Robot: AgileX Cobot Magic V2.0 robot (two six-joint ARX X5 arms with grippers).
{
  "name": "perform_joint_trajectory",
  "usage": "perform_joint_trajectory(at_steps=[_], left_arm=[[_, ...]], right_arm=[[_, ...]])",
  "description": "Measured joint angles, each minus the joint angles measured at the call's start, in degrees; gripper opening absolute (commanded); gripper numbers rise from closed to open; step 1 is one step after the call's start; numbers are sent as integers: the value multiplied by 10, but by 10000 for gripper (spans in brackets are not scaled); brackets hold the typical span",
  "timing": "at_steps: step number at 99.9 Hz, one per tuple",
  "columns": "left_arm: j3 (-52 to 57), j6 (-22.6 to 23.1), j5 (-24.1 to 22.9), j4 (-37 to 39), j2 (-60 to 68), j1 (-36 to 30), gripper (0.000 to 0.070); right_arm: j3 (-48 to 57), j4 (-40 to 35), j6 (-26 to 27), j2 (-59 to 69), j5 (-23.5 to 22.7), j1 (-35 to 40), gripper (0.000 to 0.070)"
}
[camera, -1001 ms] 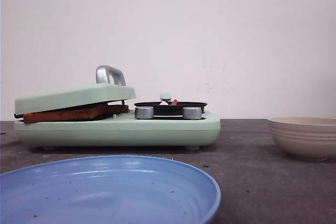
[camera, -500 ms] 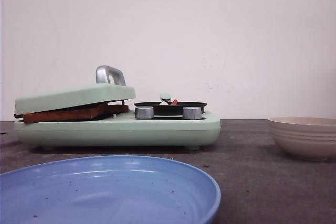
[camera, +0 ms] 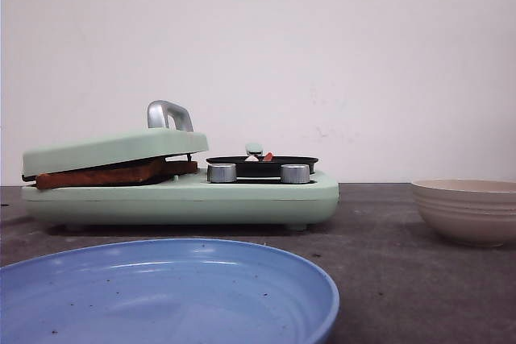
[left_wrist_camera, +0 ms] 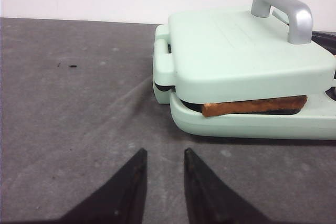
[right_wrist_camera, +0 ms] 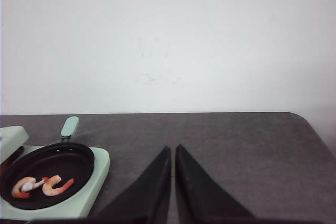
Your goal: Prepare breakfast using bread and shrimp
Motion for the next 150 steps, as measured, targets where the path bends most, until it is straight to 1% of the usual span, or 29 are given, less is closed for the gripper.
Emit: perform_joint_trajectory(at_steps=[16,36,46,57,65,82,108,125,137,144,150], left_arm=[[0,0,0,0,0,0,57],[0,0,0,0,0,0,57],[0,0,0,0,0,0,57],[0,0,0,0,0,0,57],[0,0,0,0,0,0,57],[0,0,0,0,0,0,57],[0,0,0,0,0,0,57],[0,0,0,0,0,0,57],[0,0,0,0,0,0,57],[0,-1,0,0,0,0,57],[0,-2,0,0,0,0,57]], right_arm=[[-13,11,0,-35,1,-22,4],[-85,2,0,-69,3,-47,4],[-121,2,-9,-95,35,-60,4],[-160,23,-27,-113,90,-81,4],[-195,34,-33,-118,104,-98,4],[-242,28,-37,-145,104,-122,4],[-297,32,-38,-187,103,-136,4],[-328,31,-38,-215,70,-137,4],[-346,32,-38,-237,59,-137,4],[-351,9,-38,-247,57,-137,4],[-351,6,-38,-246,57,-137,4]])
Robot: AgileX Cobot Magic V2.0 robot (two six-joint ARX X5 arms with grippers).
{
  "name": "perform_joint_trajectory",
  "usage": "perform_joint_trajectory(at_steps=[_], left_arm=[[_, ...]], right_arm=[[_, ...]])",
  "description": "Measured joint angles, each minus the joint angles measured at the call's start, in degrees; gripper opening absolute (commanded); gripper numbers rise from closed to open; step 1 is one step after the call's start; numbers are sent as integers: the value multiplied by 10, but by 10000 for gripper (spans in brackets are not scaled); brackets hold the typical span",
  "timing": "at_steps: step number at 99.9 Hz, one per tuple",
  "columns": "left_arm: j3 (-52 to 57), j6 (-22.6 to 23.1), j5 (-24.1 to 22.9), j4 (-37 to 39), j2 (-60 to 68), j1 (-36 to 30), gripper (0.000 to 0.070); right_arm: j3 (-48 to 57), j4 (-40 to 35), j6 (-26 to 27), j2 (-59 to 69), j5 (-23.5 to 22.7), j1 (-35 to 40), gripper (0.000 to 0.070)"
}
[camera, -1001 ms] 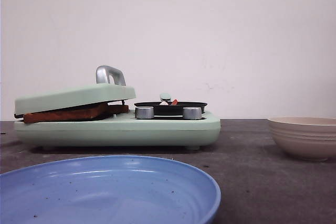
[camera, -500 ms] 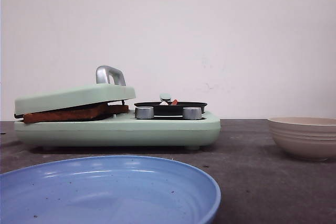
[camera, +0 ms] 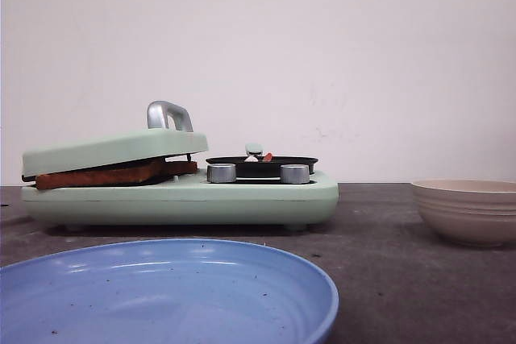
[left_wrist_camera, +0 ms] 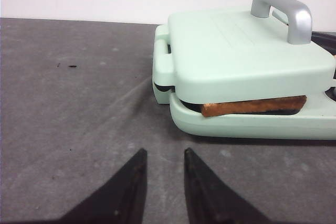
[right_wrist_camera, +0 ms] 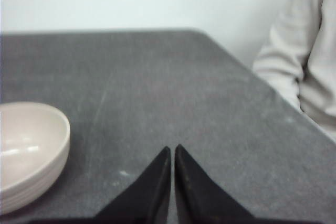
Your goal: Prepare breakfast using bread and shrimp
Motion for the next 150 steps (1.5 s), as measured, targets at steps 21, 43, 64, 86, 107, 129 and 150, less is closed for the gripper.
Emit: perform_joint_trajectory(at_steps=[21,43,64,86,107,129,150], left_arm=[[0,0,0,0,0,0,57],[0,0,0,0,0,0,57],[0,0,0,0,0,0,57],[0,0,0,0,0,0,57],[0,0,0,0,0,0,57],[0,0,0,0,0,0,57],[0,0,0,0,0,0,57]], right_arm=[[0,0,-8,0,3,0,4],[0,0,-11,0,1,0,4],[0,1,-11,0,1,0,4],[0,1,-11,0,1,0,4],[0,1,-11,0,1,-1,4],[0,1,-11,0,1,-10,4],[0,1,-11,0,1,-19,4]])
